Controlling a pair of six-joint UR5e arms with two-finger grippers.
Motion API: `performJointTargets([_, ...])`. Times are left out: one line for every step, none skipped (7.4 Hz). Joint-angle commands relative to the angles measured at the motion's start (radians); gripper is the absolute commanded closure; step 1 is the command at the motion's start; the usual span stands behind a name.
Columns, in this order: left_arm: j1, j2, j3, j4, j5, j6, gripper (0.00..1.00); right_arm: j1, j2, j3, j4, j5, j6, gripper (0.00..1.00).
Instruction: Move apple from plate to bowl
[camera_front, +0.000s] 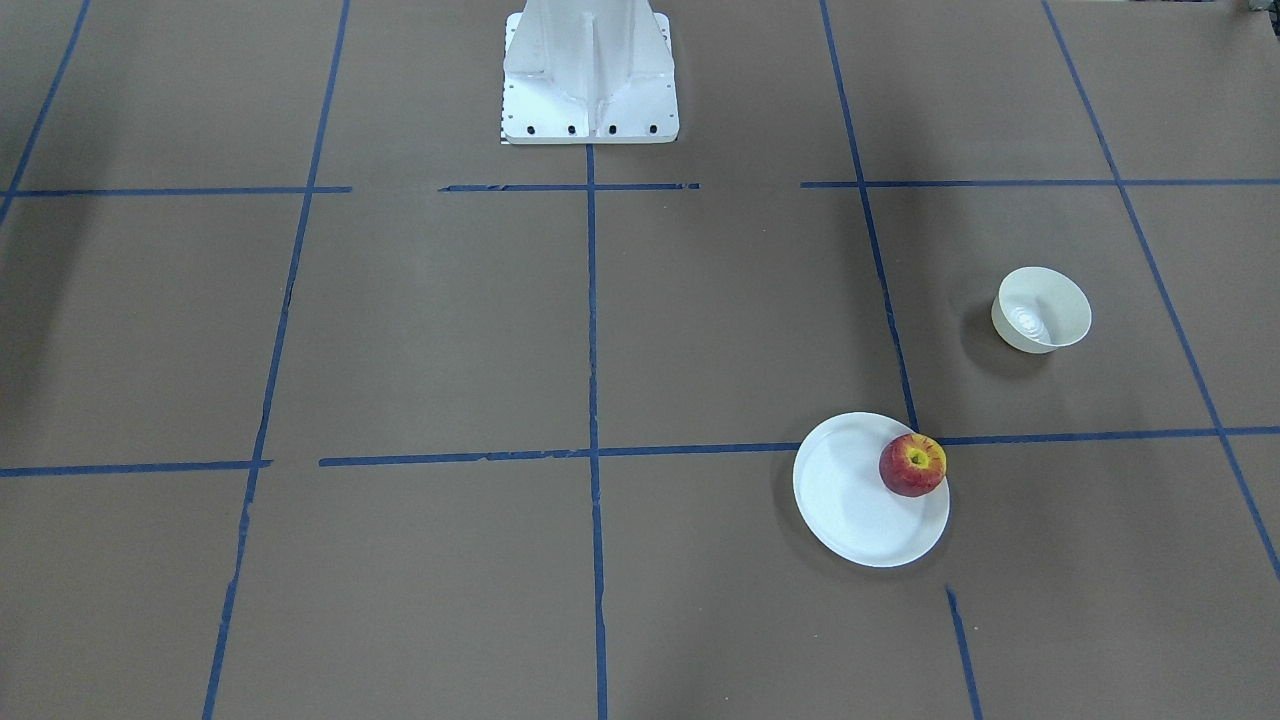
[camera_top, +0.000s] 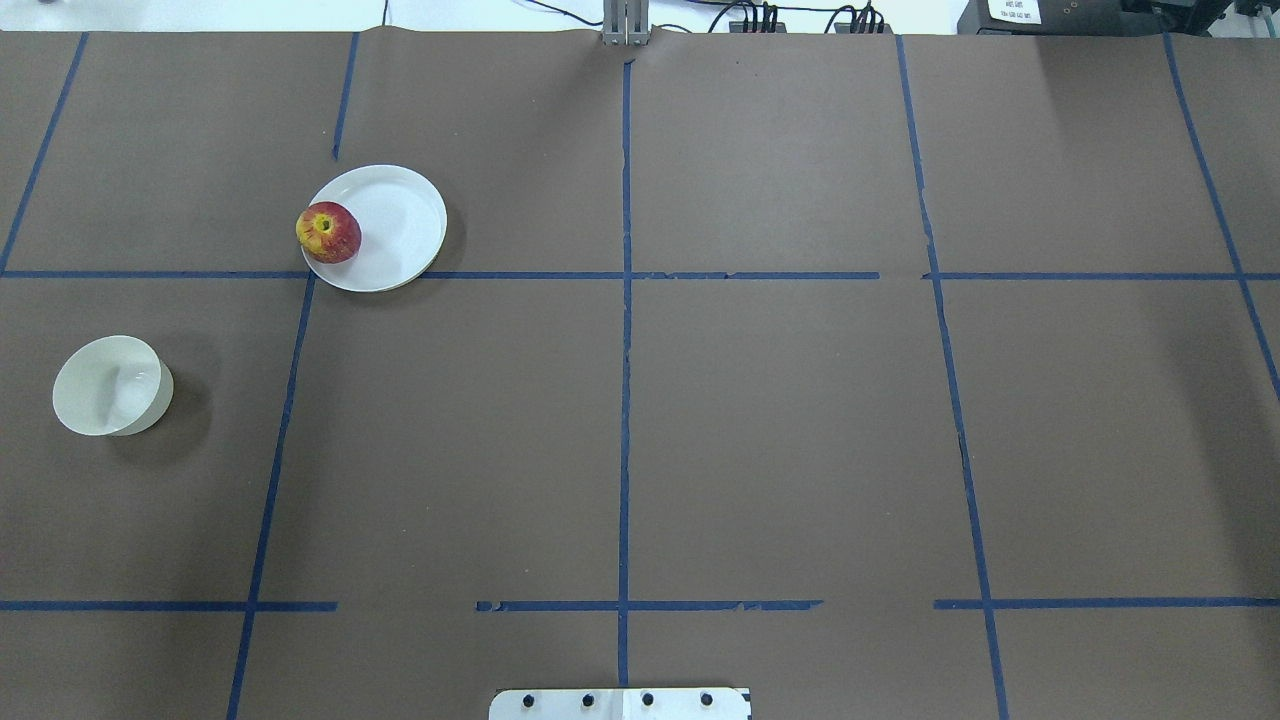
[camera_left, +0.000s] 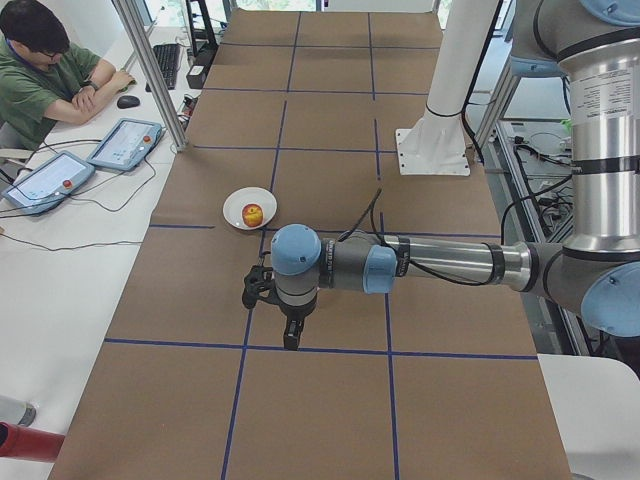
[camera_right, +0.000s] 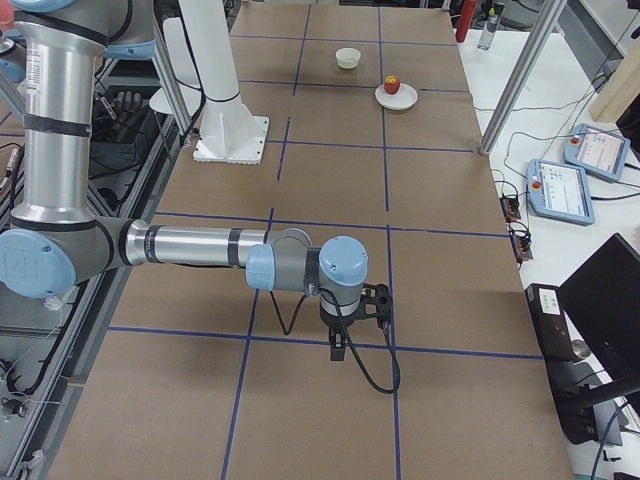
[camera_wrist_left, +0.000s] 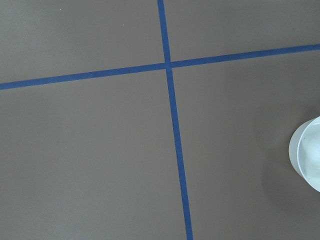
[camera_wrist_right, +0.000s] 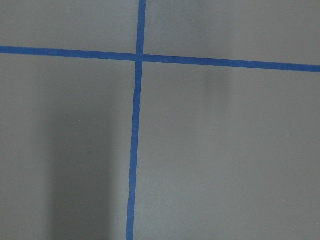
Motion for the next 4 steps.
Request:
performJointTargets([0.002,-0.019,-0.011,-0.008,-0.002,-0.05,0.0,0.0,0.0,0.0,0.0,0.0,0.0,0.0])
performJointTargets([0.009,-0.066,-0.016,-0.011,0.004,-0.138,0.0,0.0,0.0,0.0,0.0,0.0,0.0,0.0])
performJointTargets([0.049,-0.12,-0.012,-0.015,0.008,-0.233,0.0,0.0,0.0,0.0,0.0,0.0,0.0,0.0])
performJointTargets([0.123,-0.195,0.004,-0.013,0.008,-0.351,0.0,0.0,0.0,0.0,0.0,0.0,0.0,0.0])
